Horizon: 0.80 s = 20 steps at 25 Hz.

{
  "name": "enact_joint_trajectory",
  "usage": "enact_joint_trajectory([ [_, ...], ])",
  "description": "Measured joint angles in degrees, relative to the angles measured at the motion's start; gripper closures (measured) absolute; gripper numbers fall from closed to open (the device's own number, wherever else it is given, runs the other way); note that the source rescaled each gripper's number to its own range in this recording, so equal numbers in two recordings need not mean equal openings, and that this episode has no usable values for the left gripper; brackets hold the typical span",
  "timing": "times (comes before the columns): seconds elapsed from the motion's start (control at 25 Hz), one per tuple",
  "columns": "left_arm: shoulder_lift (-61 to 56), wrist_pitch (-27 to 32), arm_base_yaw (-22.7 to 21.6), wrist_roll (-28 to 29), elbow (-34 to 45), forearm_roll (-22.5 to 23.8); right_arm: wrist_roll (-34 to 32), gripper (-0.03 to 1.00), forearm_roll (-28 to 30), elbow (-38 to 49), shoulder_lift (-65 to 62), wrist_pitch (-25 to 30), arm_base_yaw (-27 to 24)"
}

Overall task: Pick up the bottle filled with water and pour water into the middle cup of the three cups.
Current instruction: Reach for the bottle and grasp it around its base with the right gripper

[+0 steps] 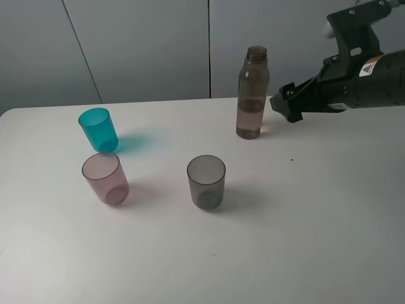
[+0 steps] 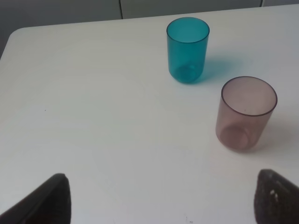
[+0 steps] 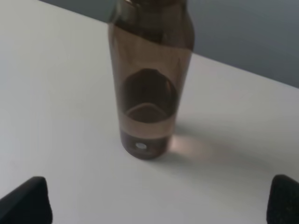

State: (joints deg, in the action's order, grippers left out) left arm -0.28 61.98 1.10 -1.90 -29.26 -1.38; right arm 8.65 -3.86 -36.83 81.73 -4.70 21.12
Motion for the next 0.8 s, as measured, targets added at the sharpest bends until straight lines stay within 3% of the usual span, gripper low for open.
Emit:
enact_joint_trajectory([
  [0.48,0.00,0.00,0.00,0.00,0.00,0.00,-0.81,-0.03,-0.20,1.04,15.39,-15.66,2.00],
  [0.8,0.00,0.00,0.00,0.00,0.00,0.00,-4.08,-0.03,0.26,1.04,24.15,-33.78,2.24],
])
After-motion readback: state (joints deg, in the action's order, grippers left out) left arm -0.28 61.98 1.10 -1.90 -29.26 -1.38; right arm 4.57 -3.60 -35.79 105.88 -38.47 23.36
